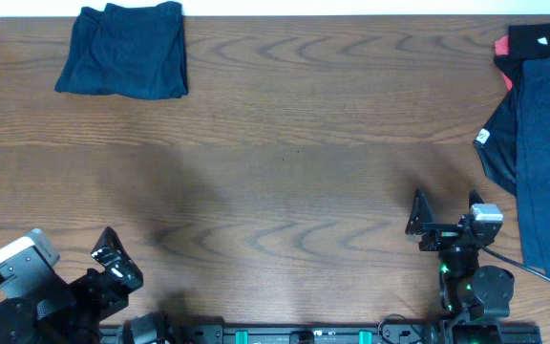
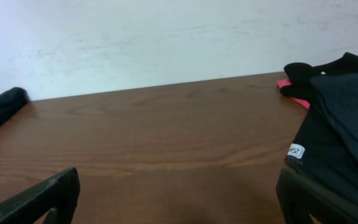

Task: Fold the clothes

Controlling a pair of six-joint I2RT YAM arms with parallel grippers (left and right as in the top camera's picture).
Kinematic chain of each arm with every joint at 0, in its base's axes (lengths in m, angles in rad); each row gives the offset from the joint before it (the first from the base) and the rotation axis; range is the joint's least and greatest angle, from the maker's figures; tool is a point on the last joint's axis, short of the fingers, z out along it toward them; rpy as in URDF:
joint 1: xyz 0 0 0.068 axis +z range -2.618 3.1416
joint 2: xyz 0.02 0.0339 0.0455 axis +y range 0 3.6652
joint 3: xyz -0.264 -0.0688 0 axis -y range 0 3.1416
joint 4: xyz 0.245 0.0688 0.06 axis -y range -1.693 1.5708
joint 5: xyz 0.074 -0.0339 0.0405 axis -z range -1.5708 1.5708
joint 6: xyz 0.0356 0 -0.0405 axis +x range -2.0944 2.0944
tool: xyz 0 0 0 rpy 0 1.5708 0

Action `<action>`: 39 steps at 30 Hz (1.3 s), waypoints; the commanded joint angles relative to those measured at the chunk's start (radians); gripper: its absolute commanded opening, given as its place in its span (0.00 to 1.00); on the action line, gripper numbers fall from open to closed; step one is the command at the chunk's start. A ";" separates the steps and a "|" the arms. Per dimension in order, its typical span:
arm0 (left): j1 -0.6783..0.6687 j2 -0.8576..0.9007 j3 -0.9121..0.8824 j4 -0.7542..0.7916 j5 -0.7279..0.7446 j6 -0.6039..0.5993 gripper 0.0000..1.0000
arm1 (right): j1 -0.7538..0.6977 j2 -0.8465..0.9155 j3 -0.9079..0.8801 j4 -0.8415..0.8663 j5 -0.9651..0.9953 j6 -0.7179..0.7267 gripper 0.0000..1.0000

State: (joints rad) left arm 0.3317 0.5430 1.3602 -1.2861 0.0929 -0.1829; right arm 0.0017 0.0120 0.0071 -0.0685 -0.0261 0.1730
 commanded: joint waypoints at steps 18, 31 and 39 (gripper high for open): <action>-0.003 0.004 -0.001 0.000 -0.016 -0.002 0.98 | -0.010 -0.007 -0.002 -0.006 0.011 -0.018 0.99; -0.006 0.004 -0.003 -0.040 -0.016 -0.002 0.98 | -0.010 -0.007 -0.002 -0.006 0.011 -0.018 0.99; -0.163 -0.011 -0.075 0.068 0.109 -0.093 0.98 | -0.010 -0.007 -0.002 -0.006 0.011 -0.018 0.99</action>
State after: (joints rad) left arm 0.2199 0.5426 1.3334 -1.2556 0.1421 -0.2394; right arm 0.0017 0.0120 0.0071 -0.0689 -0.0257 0.1707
